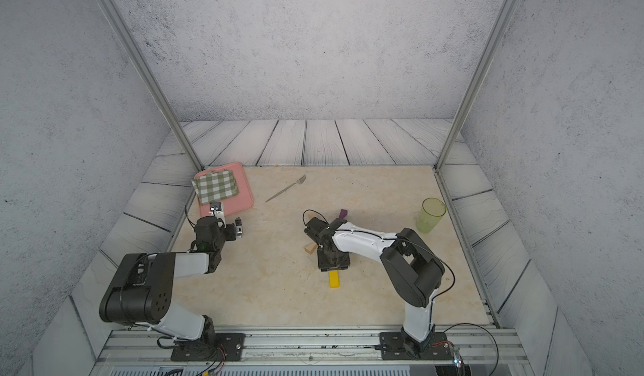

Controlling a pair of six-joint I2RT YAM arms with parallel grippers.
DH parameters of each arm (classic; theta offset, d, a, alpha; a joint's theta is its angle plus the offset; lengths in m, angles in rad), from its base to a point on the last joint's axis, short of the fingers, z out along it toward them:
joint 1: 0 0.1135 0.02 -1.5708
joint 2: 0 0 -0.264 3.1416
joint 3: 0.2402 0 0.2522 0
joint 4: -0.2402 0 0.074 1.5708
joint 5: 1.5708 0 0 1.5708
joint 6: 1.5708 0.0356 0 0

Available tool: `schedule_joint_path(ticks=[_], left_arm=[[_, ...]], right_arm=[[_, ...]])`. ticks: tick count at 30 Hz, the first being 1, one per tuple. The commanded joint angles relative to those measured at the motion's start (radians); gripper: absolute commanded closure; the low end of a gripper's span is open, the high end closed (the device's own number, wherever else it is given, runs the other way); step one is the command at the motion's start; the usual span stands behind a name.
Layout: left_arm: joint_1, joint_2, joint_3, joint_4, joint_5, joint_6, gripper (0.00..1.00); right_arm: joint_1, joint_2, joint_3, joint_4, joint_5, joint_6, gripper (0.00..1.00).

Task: Assemble a small pinwheel with building blocks
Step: Adjust the building block at the center of the board.

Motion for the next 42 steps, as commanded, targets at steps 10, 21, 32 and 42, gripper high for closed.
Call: schedule_joint_path(ticks=[10,21,32,42], left_arm=[[0.005,-0.017,0.017,0.0,0.007,0.003,0.02],[0.003,-0.017,0.017,-0.002,0.006,0.003,0.02],[0.003,-0.017,0.017,-0.002,0.006,0.003,0.02],[0.003,-0.016,0.017,-0.002,0.006,0.003,0.02]], right_arm=[[0.004,0.037,-0.005,0.004,-0.029,0.011,0.57],[0.003,0.022,0.001,-0.036,0.025,0.013,0.53],[0.003,0.06,-0.009,0.006,-0.035,0.009,0.58],[0.003,0.054,-0.006,-0.001,-0.019,0.02,0.6]])
